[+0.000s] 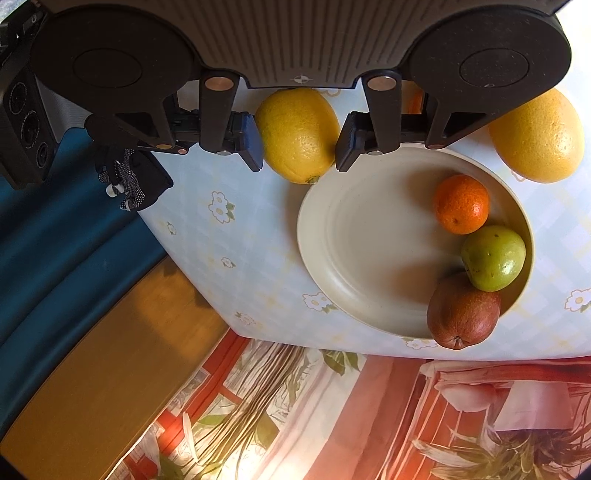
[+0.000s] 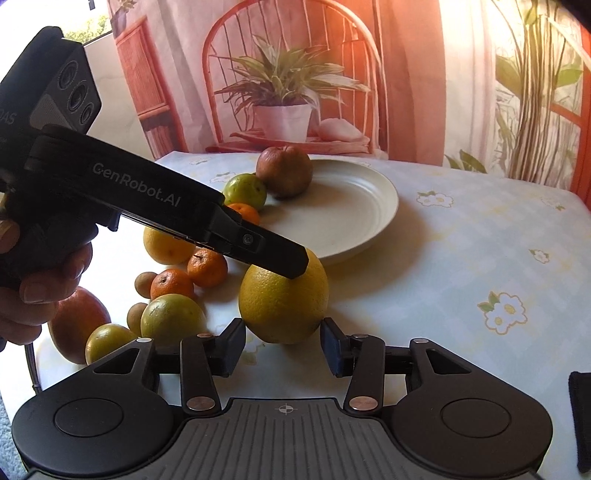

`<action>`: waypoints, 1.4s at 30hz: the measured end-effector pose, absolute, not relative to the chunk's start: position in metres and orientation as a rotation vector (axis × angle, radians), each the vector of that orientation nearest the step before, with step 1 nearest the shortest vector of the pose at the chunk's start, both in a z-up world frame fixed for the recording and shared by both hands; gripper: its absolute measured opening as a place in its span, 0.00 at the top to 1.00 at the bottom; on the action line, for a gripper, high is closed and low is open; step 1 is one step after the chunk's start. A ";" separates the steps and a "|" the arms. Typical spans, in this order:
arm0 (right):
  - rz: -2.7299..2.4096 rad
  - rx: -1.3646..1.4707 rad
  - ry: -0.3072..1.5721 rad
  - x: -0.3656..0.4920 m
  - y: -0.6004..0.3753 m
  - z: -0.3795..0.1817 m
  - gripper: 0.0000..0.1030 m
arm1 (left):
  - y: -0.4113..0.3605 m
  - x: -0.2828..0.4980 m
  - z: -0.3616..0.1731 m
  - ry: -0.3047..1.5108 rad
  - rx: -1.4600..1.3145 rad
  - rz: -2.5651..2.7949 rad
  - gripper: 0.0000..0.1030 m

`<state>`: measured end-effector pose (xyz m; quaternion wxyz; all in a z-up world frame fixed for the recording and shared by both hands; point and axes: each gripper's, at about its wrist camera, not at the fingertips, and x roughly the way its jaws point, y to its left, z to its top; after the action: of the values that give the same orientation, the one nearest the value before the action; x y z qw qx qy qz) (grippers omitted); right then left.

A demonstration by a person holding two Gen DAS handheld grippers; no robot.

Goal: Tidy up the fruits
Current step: 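Close the left gripper on the lemon while the right gripper grasps the grapefruit, then carry the lemon and grapefruit over the beige plate with both grippers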

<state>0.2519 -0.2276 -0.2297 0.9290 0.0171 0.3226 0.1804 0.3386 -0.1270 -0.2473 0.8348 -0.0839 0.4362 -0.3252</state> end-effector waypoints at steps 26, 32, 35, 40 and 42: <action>0.383 -0.003 0.691 0.265 -0.226 -0.228 0.58 | -0.122 0.349 -0.258 0.957 -0.289 -0.669 0.57; 0.378 -0.024 0.675 0.263 -0.221 -0.225 0.57 | -0.124 0.346 -0.253 0.941 -0.264 -0.664 0.56; 0.379 -0.036 0.629 0.258 -0.221 -0.214 0.57 | -0.118 0.343 -0.242 0.903 -0.287 -0.673 0.56; 0.387 -0.074 0.592 0.272 -0.219 -0.193 0.57 | -0.115 0.349 -0.221 0.845 -0.275 -0.658 0.56; 0.387 -0.092 0.583 0.284 -0.218 -0.186 0.57 | -0.117 0.358 -0.214 0.833 -0.262 -0.651 0.56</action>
<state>0.2835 -0.2184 -0.1861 0.9383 -0.0451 0.2857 0.1895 0.3579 -0.1170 -0.2144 0.8554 -0.1245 0.3961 -0.3095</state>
